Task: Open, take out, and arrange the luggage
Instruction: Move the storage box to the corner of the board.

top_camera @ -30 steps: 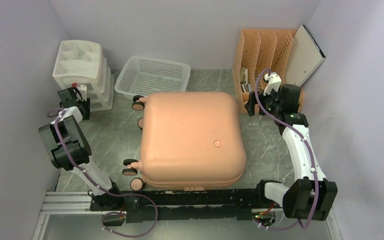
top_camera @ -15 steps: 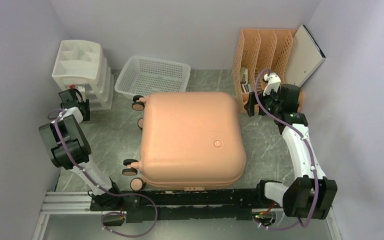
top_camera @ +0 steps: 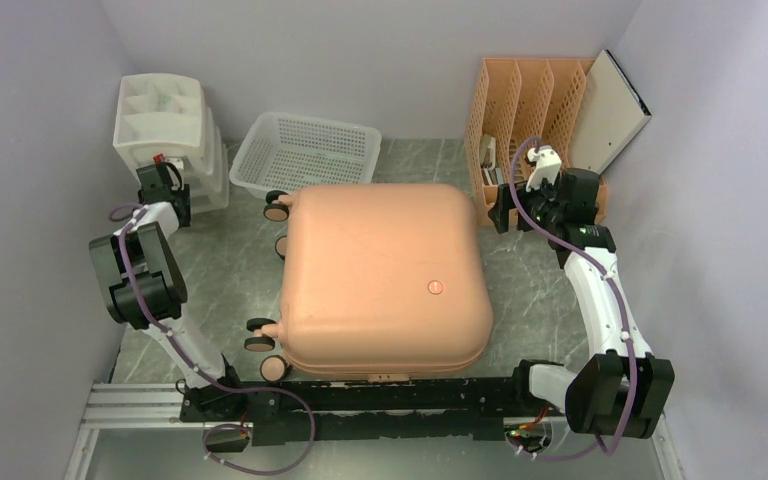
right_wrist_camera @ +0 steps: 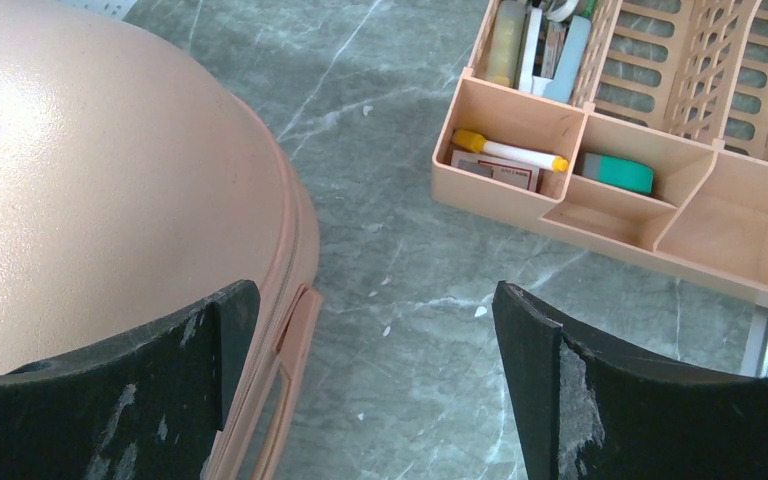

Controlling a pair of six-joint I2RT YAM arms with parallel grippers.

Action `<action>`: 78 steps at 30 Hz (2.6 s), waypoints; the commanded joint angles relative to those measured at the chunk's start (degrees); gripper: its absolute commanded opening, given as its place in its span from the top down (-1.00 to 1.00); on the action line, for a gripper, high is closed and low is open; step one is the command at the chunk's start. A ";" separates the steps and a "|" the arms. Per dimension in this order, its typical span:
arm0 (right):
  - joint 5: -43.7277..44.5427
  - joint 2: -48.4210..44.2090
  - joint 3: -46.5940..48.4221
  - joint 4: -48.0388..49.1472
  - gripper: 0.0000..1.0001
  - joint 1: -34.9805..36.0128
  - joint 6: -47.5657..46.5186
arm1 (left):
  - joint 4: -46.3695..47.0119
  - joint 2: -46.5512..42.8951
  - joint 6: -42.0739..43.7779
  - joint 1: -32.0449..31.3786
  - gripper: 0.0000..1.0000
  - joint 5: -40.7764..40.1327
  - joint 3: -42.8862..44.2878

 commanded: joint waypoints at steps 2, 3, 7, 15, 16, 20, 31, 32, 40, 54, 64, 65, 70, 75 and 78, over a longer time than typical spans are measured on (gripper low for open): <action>-1.38 -0.26 1.28 0.50 -0.85 -0.41 0.34 | -0.09 1.91 -3.55 0.14 -0.15 -5.81 4.32; -1.38 -0.25 1.28 0.49 -0.84 -0.41 0.29 | -0.01 1.82 -3.44 0.14 -0.15 -6.70 4.51; -1.60 -0.16 1.36 0.41 -0.85 -0.42 0.07 | 1.09 0.28 -2.24 0.25 -0.17 -9.34 3.97; -2.15 0.10 1.43 0.23 -0.84 -0.41 0.11 | -1.26 2.48 -1.80 0.32 -0.19 -11.06 8.03; -2.09 0.02 1.45 0.23 -0.85 -0.41 0.15 | -1.61 2.38 -1.99 0.36 -0.19 -10.65 8.12; -1.92 -0.15 1.45 0.23 -0.85 -0.42 0.24 | -2.51 -1.62 -2.86 0.32 -0.19 -6.19 4.53; -2.11 0.10 1.45 0.22 -0.84 -0.41 0.16 | -1.06 -14.40 -2.15 0.14 -0.23 9.93 -11.13; -2.18 0.10 1.45 0.23 -0.85 -0.41 0.14 | -0.43 -15.12 -1.76 0.15 -0.23 11.74 -11.94; -1.82 0.10 1.45 0.14 -0.85 -0.41 0.03 | 2.38 -17.64 -1.75 0.06 -0.38 26.10 -14.73; -1.91 0.68 1.45 0.19 -0.85 -0.44 0.42 | 17.19 -21.11 -6.80 -2.42 -0.93 23.26 -17.35; -2.16 0.92 1.45 0.05 -0.84 -0.43 0.51 | 26.59 -15.12 -9.93 -3.78 -0.93 14.55 -16.49; -2.22 1.09 1.45 -0.03 -0.85 -0.42 0.55 | 27.06 -14.42 -10.32 -3.88 -0.93 13.93 -16.15; -2.29 1.41 1.45 0.01 -0.84 -0.41 0.51 | 29.74 -10.36 -12.42 -4.40 -0.93 11.99 -13.81; -2.23 1.91 1.50 -0.01 -0.84 -0.42 0.51 | 29.86 -7.94 -13.73 -4.61 -0.93 16.25 -10.93; -2.00 2.12 1.54 -0.05 -0.84 -0.42 0.44 | 29.34 -6.72 -14.80 -4.78 -0.93 17.77 -9.25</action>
